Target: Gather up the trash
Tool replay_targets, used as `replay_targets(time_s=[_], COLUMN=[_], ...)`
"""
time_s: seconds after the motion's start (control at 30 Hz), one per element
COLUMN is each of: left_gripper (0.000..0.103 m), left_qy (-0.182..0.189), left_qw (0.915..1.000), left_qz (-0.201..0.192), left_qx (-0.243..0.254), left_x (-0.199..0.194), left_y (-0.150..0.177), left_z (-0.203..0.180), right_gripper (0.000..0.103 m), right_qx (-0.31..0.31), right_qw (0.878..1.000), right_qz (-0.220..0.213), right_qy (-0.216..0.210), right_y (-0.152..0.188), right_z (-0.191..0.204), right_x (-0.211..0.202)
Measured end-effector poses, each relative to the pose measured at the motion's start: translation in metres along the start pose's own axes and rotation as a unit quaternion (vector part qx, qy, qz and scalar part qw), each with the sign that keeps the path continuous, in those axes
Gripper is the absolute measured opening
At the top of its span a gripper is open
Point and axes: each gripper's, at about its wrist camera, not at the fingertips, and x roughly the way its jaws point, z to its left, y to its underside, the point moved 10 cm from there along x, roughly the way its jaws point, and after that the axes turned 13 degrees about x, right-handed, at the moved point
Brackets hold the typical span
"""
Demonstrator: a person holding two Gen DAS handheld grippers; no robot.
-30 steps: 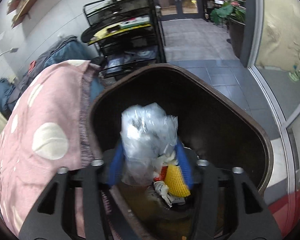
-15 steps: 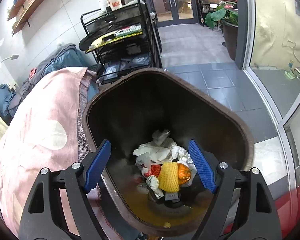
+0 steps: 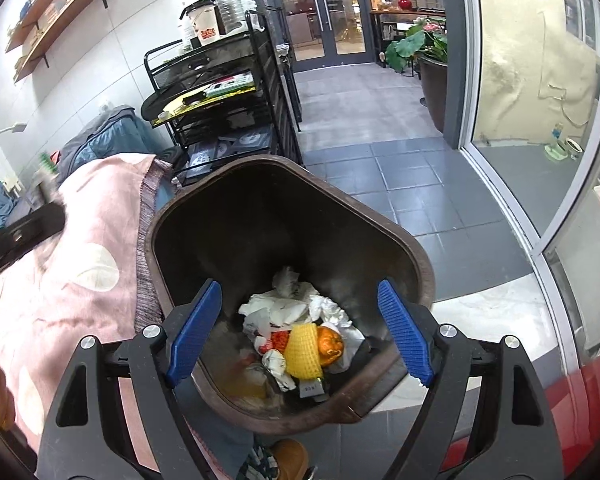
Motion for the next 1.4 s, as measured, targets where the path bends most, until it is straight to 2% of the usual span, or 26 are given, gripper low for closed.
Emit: replay_targets(time_s=[0.33, 0.53, 0.6, 0.7, 0.77, 0.93, 1.13, 1.3, 1.37, 1.4], left_gripper=[0.037, 0.058, 0.074, 0.083, 0.084, 0.087, 0.096, 0.097, 0.097, 0.097], left_qy=[-0.006, -0.011, -0.020, -0.027, -0.028, -0.031, -0.055, -0.071, -0.085, -0.092], left_qw=[0.9991, 0.9986, 0.9982, 0.9979, 0.9978, 0.9985, 0.9977, 0.9959, 0.9940, 0.9929], left_qz=[0.027, 0.038, 0.040, 0.038, 0.036, 0.016, -0.022, -0.056, -0.067, -0.072], left_qx=[0.031, 0.035, 0.040, 0.046, 0.047, 0.043, 0.031, -0.006, -0.017, -0.022], left_x=[0.029, 0.039, 0.038, 0.036, 0.034, 0.017, -0.019, -0.057, -0.073, -0.082], left_y=[-0.005, -0.006, -0.005, -0.004, -0.003, -0.005, -0.004, 0.008, 0.012, 0.014], left_z=[-0.013, -0.011, -0.011, -0.011, -0.011, -0.010, 0.000, 0.022, 0.030, 0.034], right_gripper=[0.080, 0.080, 0.080, 0.080, 0.080, 0.080, 0.081, 0.081, 0.092, 0.093], right_qx=[0.001, 0.000, -0.001, -0.001, -0.002, -0.007, -0.021, -0.056, -0.070, -0.075], right_qw=[1.000, 1.000, 1.000, 1.000, 1.000, 1.000, 1.000, 0.997, 0.996, 0.995], right_qz=[0.008, 0.011, 0.013, 0.015, 0.015, 0.008, -0.001, -0.041, -0.058, -0.070], right_qy=[0.005, 0.005, 0.007, 0.010, 0.011, 0.014, 0.016, 0.022, 0.018, 0.014], right_y=[0.010, 0.014, 0.015, 0.016, 0.017, 0.016, 0.017, 0.013, 0.012, 0.012], right_z=[-0.011, -0.012, -0.012, -0.013, -0.014, -0.012, -0.003, 0.016, 0.027, 0.033], right_x=[0.000, 0.001, 0.002, 0.001, 0.001, -0.002, -0.006, -0.020, -0.028, -0.033])
